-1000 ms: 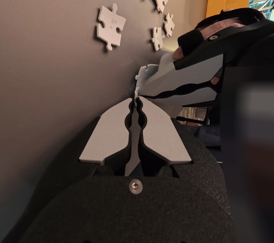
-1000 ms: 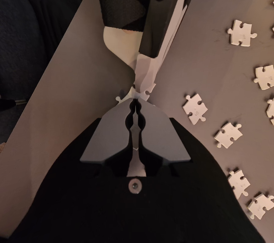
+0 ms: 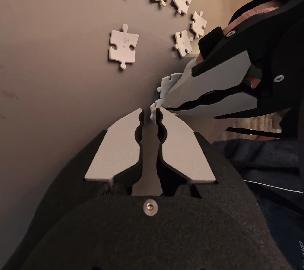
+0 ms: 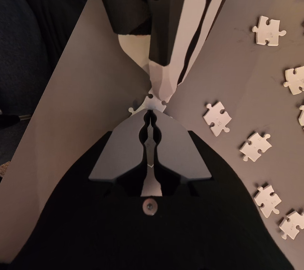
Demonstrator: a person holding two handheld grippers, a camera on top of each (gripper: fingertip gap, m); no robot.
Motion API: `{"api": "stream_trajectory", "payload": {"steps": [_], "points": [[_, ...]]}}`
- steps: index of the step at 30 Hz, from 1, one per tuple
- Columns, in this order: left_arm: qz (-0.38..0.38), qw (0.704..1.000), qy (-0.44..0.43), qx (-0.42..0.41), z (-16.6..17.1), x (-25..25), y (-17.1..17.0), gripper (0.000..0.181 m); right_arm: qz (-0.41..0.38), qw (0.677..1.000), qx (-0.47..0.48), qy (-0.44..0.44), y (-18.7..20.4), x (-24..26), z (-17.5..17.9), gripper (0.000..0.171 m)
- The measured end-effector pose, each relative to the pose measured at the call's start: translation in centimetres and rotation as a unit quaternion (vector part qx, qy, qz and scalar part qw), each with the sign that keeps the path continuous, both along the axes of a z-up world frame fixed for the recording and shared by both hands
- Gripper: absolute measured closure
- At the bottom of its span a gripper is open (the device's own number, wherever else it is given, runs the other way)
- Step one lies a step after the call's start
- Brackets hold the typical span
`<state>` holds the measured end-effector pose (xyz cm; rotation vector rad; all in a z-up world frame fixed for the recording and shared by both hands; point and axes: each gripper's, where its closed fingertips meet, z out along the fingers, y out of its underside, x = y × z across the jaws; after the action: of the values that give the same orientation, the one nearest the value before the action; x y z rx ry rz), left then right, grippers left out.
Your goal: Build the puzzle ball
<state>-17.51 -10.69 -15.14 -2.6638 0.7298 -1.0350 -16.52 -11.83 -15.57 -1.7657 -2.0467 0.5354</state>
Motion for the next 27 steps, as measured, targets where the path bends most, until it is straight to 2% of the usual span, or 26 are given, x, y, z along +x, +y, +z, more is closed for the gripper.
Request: {"api": "stream_trajectory", "payload": {"steps": [13,18,21,27], "points": [[-0.028,0.992,0.106,0.067,-0.3,-0.1,-0.1,0.170,-0.013,1.000,-0.017,0.000,0.1,0.1,0.0,0.170],[-0.023,0.993,0.096,0.069,-0.3,0.1,0.0,0.169,-0.020,1.000,-0.013,0.017,0.7,0.1,0.6,0.170],[-0.019,0.994,0.085,0.064,-0.2,0.2,0.0,0.167,-0.033,0.997,-0.048,0.049,0.7,-0.1,1.8,0.170],[-0.020,0.995,0.082,0.062,-0.2,0.1,-0.1,0.167,-0.024,0.997,-0.074,0.024,0.3,0.3,0.8,0.170]]}}
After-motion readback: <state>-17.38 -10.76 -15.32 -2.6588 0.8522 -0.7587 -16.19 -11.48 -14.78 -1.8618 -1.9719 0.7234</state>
